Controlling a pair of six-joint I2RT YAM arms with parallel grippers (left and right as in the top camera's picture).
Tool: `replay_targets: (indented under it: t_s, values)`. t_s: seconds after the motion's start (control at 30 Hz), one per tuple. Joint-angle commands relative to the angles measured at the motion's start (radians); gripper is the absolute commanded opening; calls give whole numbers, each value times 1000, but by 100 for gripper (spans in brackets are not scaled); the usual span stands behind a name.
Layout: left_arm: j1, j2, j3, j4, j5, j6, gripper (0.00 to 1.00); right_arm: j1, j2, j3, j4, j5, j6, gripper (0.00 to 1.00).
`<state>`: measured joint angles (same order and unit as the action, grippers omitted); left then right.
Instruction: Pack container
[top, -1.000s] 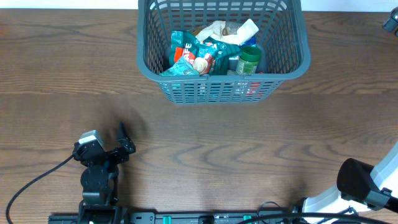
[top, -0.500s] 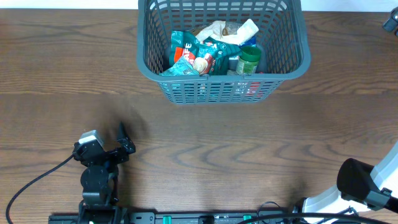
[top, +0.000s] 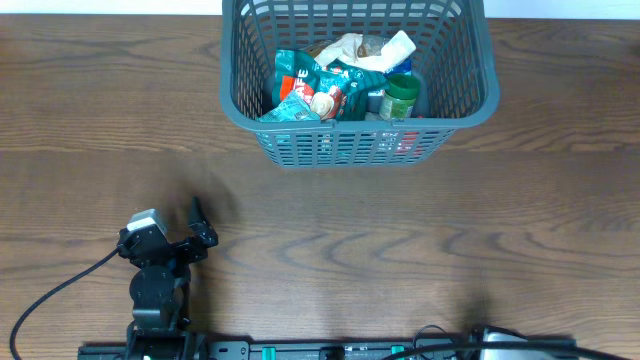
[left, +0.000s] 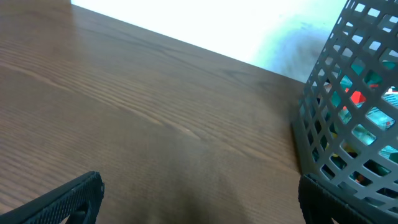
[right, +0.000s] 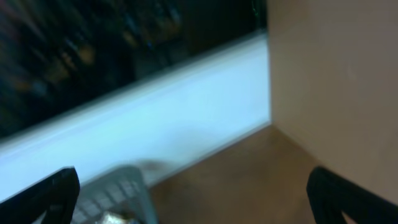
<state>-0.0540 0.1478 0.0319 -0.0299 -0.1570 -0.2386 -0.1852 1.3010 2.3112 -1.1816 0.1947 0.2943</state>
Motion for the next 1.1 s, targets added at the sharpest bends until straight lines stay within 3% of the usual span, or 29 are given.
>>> replay_targets:
  t_s: [0.0, 0.4, 0.7, 0.87, 1.07]
  values:
    - [6, -6, -28, -21, -1, 9, 99, 67, -126, -214, 82, 9, -82, 99]
    - [6, -6, -28, -22, -1, 9, 99, 110, -639, -1120, 504, -152, -366, 99]
    - [6, -6, -28, -21, -1, 9, 99, 110, -922, -1729, 938, -206, -385, 99]
    - [6, -6, -28, -22, -1, 9, 98, 110, -1044, -1973, 1088, -247, -385, 99]
    - [6, -6, -28, -21, -1, 9, 99, 110, -1140, -2123, 1135, -259, -357, 99]
